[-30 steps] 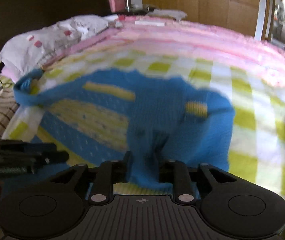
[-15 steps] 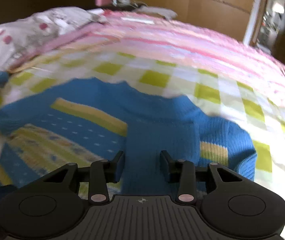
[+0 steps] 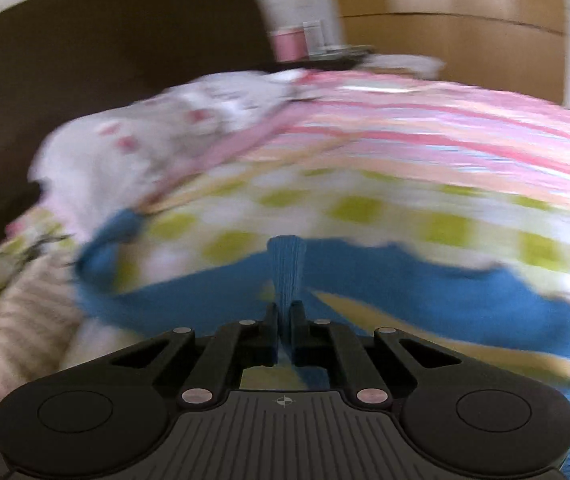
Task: Fold small clothes
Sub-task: 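Fold the held sleeve across the sweater body with the right gripper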
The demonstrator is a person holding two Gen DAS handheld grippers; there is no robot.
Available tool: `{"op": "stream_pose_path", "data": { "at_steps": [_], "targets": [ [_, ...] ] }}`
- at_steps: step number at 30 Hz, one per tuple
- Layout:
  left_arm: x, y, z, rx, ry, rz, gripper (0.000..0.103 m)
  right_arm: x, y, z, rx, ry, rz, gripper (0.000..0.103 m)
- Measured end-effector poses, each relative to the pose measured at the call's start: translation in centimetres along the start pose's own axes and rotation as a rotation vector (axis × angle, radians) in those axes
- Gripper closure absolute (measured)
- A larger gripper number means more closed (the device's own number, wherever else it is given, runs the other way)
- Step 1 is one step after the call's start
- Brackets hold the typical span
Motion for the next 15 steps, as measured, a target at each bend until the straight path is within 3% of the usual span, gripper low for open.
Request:
{"op": "stream_pose_path", "data": {
  "at_steps": [3, 7, 10, 15],
  "targets": [
    [-0.1, 0.1, -0.3, -0.007, -0.011, -0.003, 0.053, 0.2, 0.1, -1.3, -0.018, -0.073, -0.024, 0.088],
    [-0.1, 0.2, -0.3, -0.009, -0.008, 0.0, 0.053, 0.2, -2.5, 0.8, 0.015, -0.008, 0.005, 0.087],
    [0.1, 0.2, -0.1, -0.016, -0.004, 0.007, 0.053, 1.1, -4.8, 3.9, 0.108, 0.056, 0.024, 0.087],
    [0.2, 0.6, 0.1, -0.034, 0.013, 0.018, 0.053, 5.1, -7.4, 9.3, 0.342, 0.153, -0.014, 0.085]
  ]
}}
Point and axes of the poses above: each gripper's, at about its wrist camera, not at the fingertips, and y roughly the way its jaws point, z to its right, x to its underside, the point moved 2 cm from there along y, roughly the way its jaws point
